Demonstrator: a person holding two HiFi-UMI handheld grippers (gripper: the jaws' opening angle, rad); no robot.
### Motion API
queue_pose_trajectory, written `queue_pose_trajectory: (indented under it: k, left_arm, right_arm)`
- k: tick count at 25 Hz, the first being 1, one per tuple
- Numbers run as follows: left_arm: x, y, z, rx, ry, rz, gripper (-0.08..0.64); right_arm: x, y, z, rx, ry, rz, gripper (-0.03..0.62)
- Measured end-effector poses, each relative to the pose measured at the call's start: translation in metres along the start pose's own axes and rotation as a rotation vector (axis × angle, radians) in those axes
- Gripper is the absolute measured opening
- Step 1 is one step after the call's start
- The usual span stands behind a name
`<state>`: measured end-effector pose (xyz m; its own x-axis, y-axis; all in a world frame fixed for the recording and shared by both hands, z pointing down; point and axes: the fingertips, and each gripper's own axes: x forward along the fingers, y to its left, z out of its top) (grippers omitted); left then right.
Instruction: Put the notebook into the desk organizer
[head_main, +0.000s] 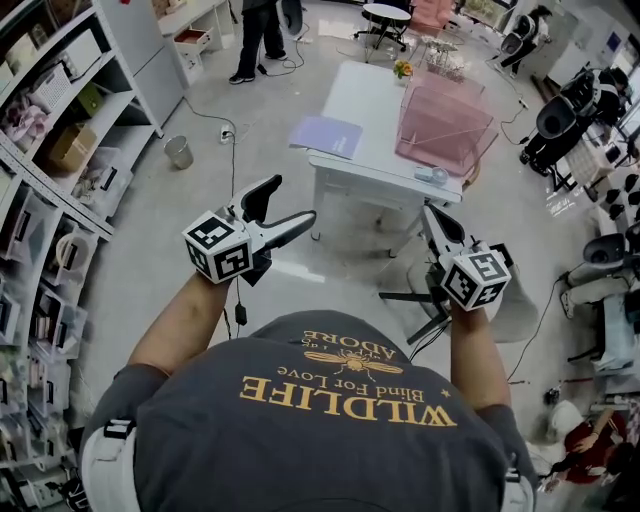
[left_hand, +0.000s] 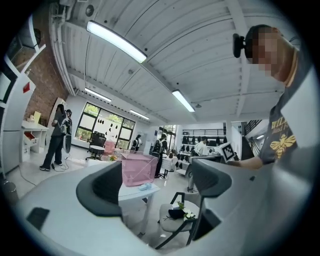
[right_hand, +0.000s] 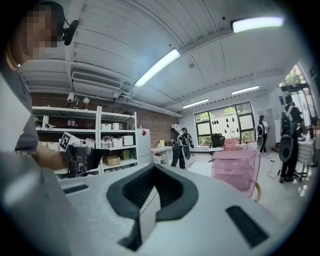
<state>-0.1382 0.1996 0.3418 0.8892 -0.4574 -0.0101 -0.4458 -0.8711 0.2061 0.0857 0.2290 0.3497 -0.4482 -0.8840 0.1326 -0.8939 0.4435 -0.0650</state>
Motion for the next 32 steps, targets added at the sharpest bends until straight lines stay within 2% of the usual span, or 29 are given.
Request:
queue_pose_trajectory:
  k: [11,17,23,27,32]
  left_arm:
    - [0.046,-0.032,-0.002,-0.002,0.002,0.076,0.431]
    - [0.059,-0.013,-0.005,-0.015,0.015,0.080,0.431]
    - [0.071,0.063,-0.002,-0.025,0.001,0.033,0.431]
    - [0.089,0.150,0.012,-0.039,-0.018,-0.041,0.431]
    - [0.109,0.257,0.046,-0.033,0.020,-0.150,0.431]
  right_arm:
    - [-0.025,-0.049,0.007,-0.013,-0.015,0.072,0.000]
    - [-0.001,-0.064,0.010,-0.016,-0.019,0.085,0.000]
    - [0.072,-0.075,0.008,-0.015,-0.010,0.046,0.000]
    - [0.151,-0.085,0.014,-0.017,-0.028,-0.016,0.000]
    - [0.244,-0.093,0.041,0.001,-0.061,-0.120,0.000]
